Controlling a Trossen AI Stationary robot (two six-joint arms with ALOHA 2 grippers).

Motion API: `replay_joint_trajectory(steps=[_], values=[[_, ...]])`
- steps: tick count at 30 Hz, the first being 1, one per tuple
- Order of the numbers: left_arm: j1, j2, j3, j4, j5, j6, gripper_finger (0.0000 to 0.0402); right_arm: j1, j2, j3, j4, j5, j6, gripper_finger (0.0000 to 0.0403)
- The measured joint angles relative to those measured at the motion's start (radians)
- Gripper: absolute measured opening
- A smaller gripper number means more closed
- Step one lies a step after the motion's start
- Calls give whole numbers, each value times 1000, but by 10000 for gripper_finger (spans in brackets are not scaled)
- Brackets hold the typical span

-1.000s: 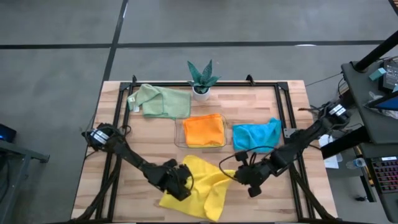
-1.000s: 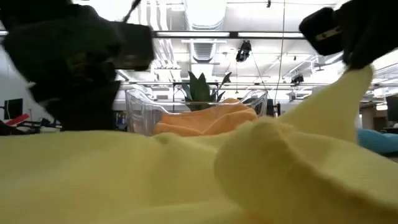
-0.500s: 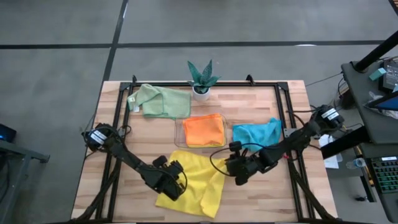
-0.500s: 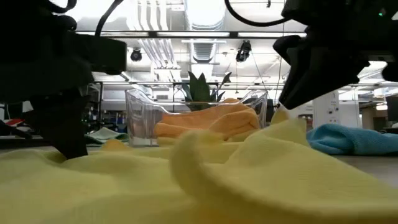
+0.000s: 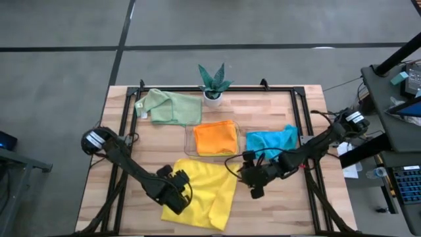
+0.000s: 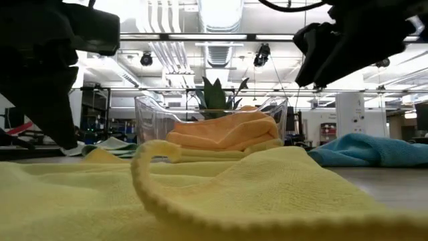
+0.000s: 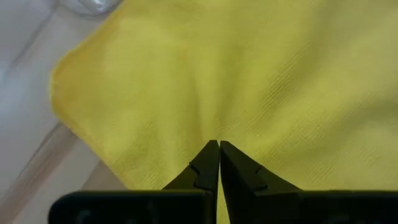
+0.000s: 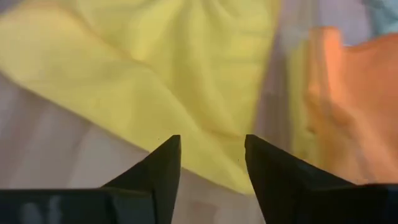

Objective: Fold microfiber towels
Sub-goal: Fold the yellow microfiber towel

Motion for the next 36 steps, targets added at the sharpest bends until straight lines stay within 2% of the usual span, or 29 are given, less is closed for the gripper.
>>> replay_joint_trajectory(steps=[3,9,15,19,27,31,36], values=[[-16,-2,-1,45,-2,4,0,6,16,-6,17,-48,17,175],[-42,39,-1,199,-2,34,0,17,31,-24,21,-52,57,176],[-54,93,-2,204,54,26,0,18,32,-26,39,-52,69,173],[-53,107,4,143,70,26,0,18,32,-26,64,-51,54,174],[-54,73,-7,-197,124,-1,0,18,32,-26,76,-42,50,176],[-54,40,-6,-223,140,-1,0,18,32,-28,84,-34,54,173],[-54,25,9,-88,138,-1,0,18,40,-41,137,-34,27,171]])
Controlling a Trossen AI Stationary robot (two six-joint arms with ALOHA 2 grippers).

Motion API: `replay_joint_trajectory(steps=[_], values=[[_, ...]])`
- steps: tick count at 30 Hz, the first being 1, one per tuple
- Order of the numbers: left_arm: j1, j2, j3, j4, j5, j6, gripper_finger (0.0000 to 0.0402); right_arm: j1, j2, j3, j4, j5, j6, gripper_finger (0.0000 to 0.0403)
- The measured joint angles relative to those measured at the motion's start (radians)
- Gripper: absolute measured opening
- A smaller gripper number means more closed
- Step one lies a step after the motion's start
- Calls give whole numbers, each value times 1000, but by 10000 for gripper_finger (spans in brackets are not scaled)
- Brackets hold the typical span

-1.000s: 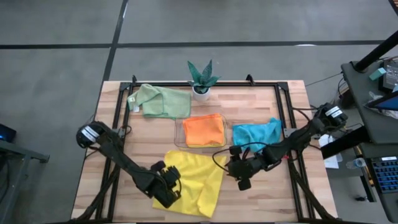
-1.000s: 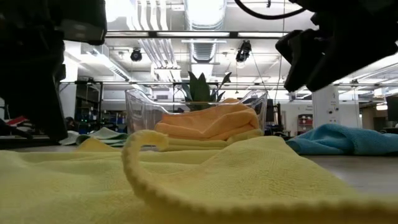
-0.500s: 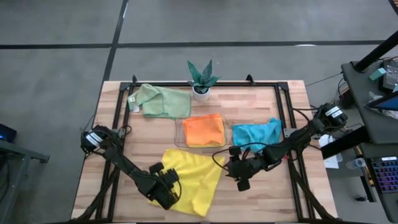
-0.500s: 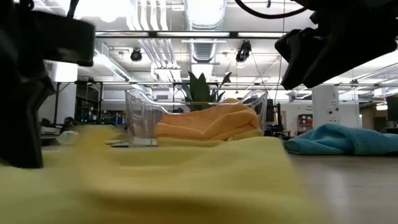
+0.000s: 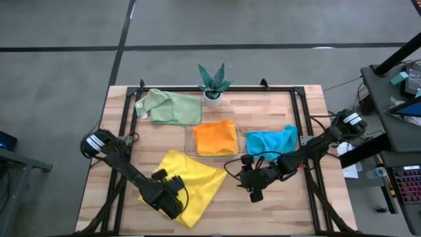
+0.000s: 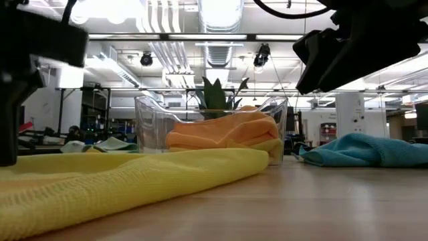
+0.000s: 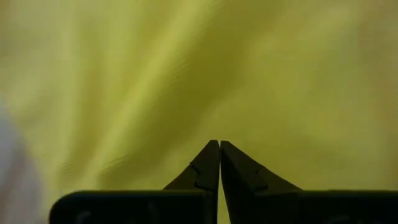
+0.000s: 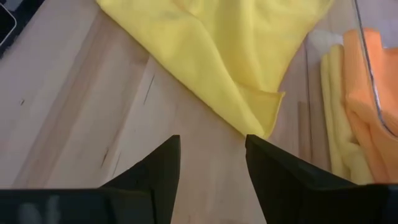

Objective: Fold microfiber towels
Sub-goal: Fold the yellow microfiber towel

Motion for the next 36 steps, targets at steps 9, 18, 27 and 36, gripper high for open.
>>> replay_joint_trajectory(steps=[9,18,27,36], values=[[-16,-2,20,383,23,-42,0,0,45,-3,40,0,-51,171],[-16,-9,19,417,190,-347,36,0,84,-4,112,0,-94,171],[-16,-11,12,414,262,-442,115,-2,96,-5,200,0,-157,171],[-16,8,6,389,259,-444,123,-3,107,-5,205,0,-152,171]])
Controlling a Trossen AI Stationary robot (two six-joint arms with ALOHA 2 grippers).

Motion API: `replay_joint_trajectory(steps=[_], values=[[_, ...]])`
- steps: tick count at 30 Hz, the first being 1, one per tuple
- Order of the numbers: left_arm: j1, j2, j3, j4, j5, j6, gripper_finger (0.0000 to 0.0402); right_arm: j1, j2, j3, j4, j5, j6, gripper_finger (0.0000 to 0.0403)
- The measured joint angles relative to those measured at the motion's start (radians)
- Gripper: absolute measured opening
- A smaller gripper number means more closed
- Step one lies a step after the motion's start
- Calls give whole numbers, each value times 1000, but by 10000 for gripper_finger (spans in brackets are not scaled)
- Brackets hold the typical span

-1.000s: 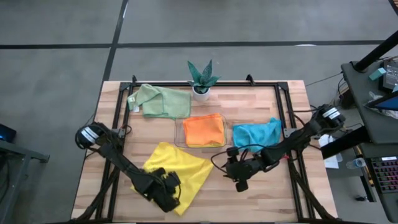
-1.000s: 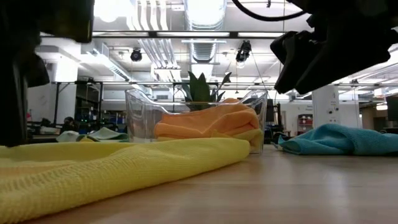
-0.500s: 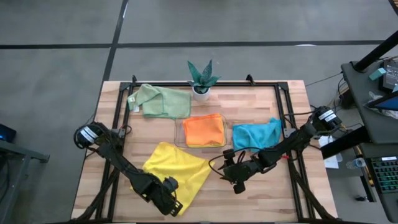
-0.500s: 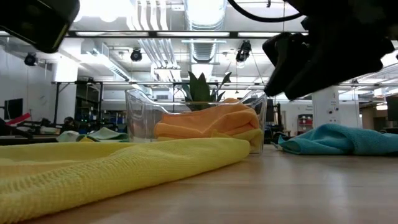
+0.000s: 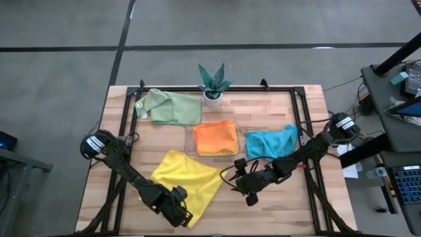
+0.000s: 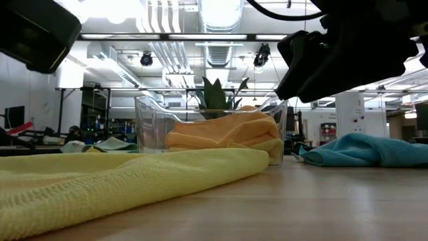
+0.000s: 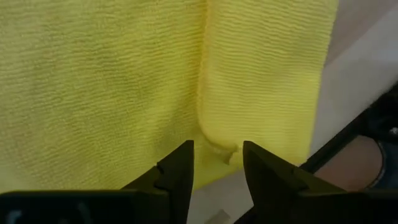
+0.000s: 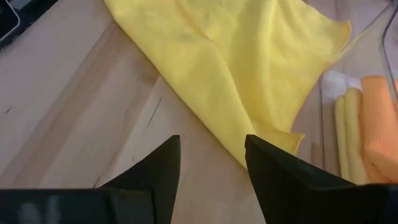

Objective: Fold microfiber towels
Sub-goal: Fold the yellow microfiber towel

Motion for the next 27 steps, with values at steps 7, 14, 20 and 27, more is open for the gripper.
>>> replay_joint_trajectory(steps=[7,14,20,27], values=[[0,0,-5,-1,-12,5,122,0,3,0,7,0,2,171],[0,8,-14,10,-24,10,70,0,3,0,9,0,7,171],[0,18,-11,39,-25,61,7,0,3,0,9,0,5,171],[-5,16,37,34,-31,211,1,0,3,-1,13,0,5,171]])
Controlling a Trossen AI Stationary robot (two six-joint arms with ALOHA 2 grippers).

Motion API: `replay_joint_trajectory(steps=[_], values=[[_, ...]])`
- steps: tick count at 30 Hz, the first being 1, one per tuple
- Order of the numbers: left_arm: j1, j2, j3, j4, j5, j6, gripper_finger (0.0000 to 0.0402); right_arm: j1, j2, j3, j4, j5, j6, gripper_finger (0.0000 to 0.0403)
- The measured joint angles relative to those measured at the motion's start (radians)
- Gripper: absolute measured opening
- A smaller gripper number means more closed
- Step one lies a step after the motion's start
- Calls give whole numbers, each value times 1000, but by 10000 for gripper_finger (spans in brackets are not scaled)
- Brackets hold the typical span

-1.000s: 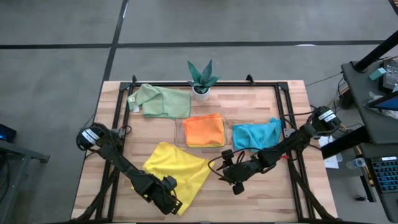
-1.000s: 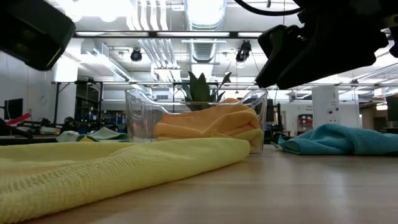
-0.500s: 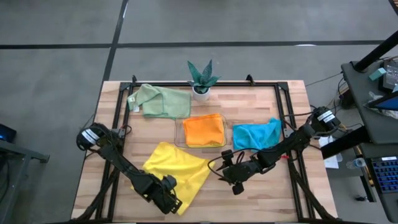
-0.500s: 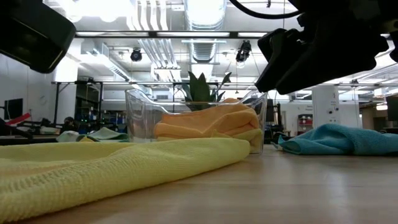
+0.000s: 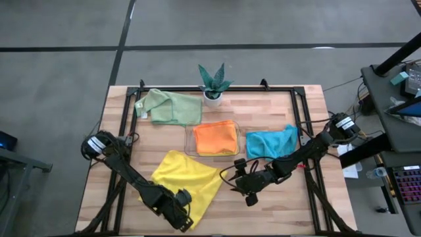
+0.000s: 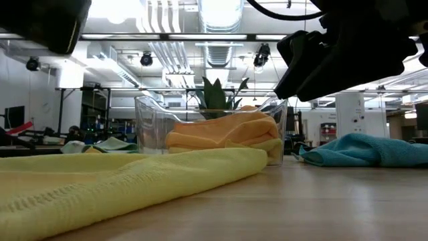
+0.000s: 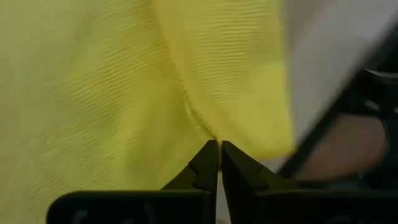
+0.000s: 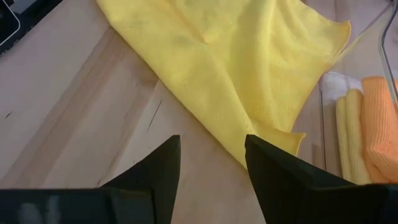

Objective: Fold microfiber towels
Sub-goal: Fold the yellow microfiber towel

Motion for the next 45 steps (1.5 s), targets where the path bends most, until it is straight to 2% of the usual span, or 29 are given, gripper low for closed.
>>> replay_joint_trajectory(steps=[6,11,15,18,25,30,45], values=[[-14,-6,81,2,-25,250,1,-5,0,1,56,-8,24,176],[-20,-6,141,5,-49,334,0,-32,0,14,57,-8,66,197],[-20,-7,146,70,-59,341,0,-81,10,16,63,0,173,207],[-22,0,145,120,-59,342,0,-104,41,16,68,3,194,209],[-29,20,142,114,-58,341,0,-111,115,18,112,2,92,209],[-35,22,142,114,-58,341,0,-114,116,15,108,-116,67,209],[-35,22,142,132,-56,341,0,-114,151,28,136,-78,7,183]])
